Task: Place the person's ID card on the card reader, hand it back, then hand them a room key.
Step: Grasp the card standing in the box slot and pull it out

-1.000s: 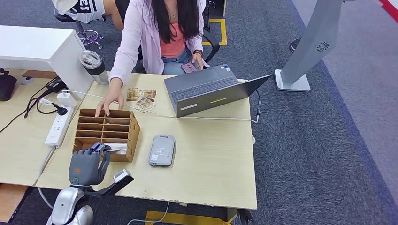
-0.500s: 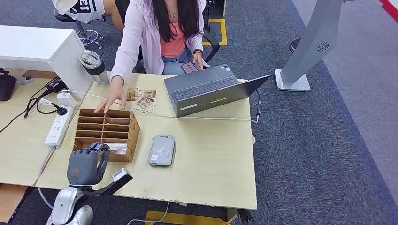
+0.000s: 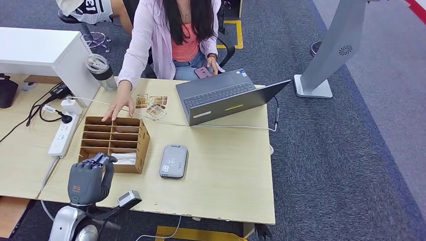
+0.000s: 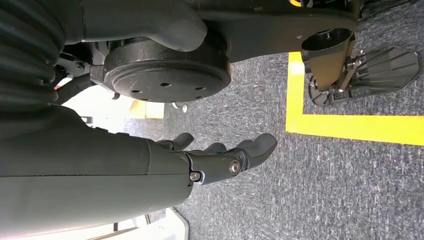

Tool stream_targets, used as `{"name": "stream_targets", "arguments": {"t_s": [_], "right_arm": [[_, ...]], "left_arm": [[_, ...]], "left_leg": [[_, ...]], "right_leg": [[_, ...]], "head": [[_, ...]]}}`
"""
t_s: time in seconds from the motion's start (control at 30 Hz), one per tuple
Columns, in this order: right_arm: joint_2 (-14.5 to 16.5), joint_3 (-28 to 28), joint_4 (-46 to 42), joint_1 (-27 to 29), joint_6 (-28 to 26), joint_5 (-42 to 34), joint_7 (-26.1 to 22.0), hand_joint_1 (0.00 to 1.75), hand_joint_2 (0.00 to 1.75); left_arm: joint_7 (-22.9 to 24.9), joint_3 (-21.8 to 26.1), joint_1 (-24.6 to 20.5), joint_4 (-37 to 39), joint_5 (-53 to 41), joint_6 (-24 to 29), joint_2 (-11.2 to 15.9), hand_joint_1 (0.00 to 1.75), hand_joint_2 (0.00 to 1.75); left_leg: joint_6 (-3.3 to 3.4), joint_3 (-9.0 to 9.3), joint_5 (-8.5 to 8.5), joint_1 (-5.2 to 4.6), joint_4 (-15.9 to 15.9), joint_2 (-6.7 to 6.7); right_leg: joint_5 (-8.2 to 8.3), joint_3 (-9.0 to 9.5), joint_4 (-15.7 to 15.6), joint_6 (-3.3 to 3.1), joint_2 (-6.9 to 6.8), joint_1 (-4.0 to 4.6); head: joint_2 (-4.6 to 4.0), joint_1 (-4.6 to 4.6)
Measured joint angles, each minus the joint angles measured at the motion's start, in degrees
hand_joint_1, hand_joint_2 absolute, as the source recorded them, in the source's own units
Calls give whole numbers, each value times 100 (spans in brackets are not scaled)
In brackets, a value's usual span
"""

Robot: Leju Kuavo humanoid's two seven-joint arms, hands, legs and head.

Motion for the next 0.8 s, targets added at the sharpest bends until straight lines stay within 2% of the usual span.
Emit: {"name": "stream_targets", "arguments": {"t_s": [0.4,0.73,0.77,0.8], "right_arm": [[4,66,0,-2,-1,-25,4,0,175],[37,117,0,-11,-36,-27,14,0,175],[46,119,-1,-13,-46,-29,18,0,175],[54,120,-1,-15,-53,-32,24,0,175]], "left_arm": [[-276,167,96,-320,63,0,-84,175,175],[-258,186,-9,-324,103,0,-182,175,175],[-252,186,-27,-324,113,0,-186,171,175],[-248,186,-43,-324,127,0,-187,133,175]], "left_leg": [[0,0,1,0,0,0],[0,0,1,0,0,0],[0,0,1,1,0,0],[0,1,1,1,0,0]], "right_leg": [[0,0,0,0,0,0],[0,0,0,0,0,0],[0,0,0,0,0,0],[1,0,0,0,0,0]], "head": [[0,0],[0,-1],[0,-1],[0,-1]]}}
